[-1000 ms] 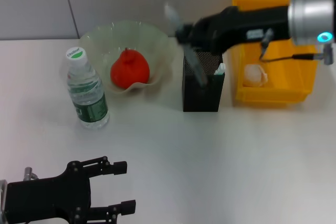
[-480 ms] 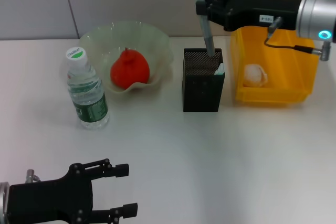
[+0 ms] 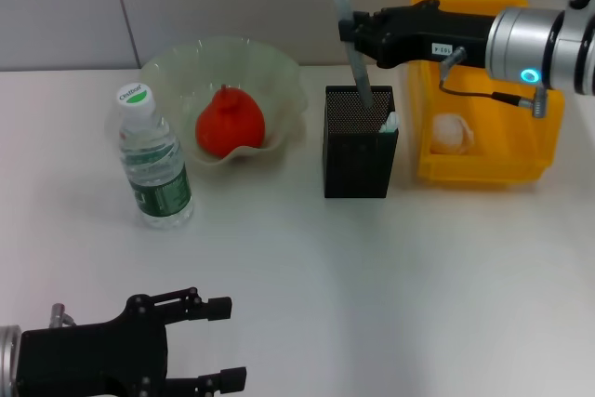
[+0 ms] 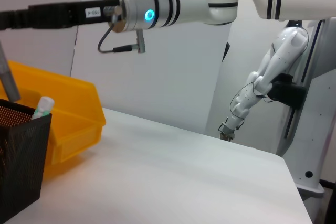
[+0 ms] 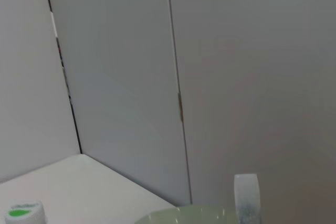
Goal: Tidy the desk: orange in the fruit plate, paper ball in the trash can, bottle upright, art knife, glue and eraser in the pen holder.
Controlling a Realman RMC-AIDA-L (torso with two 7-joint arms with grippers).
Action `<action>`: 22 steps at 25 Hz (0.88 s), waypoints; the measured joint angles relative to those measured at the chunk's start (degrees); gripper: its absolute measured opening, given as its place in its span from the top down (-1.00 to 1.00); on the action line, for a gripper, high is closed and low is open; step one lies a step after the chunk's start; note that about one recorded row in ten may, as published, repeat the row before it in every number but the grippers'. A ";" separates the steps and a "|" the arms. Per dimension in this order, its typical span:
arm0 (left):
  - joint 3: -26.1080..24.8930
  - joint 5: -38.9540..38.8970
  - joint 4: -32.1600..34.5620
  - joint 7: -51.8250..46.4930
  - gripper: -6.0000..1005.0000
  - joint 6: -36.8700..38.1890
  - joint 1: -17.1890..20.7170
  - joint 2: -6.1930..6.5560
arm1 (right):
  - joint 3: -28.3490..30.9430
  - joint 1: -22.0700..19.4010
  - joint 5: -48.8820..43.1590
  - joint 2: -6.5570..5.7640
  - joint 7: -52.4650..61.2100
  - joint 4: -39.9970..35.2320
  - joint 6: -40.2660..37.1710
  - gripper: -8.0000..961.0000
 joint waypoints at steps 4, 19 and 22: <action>0.01 0.02 0.00 -0.28 -0.58 0.03 -0.12 0.00 | 0.00 1.29 0.19 0.02 -1.39 2.72 1.65 0.68; -0.33 -0.33 0.00 -1.07 -0.59 0.62 -0.20 0.42 | -0.05 1.86 -0.09 -0.06 -1.24 5.09 1.59 0.57; -0.33 -0.38 0.00 -1.13 -0.59 0.67 -0.19 0.50 | -0.04 1.35 0.15 -0.07 -1.23 4.89 1.37 0.30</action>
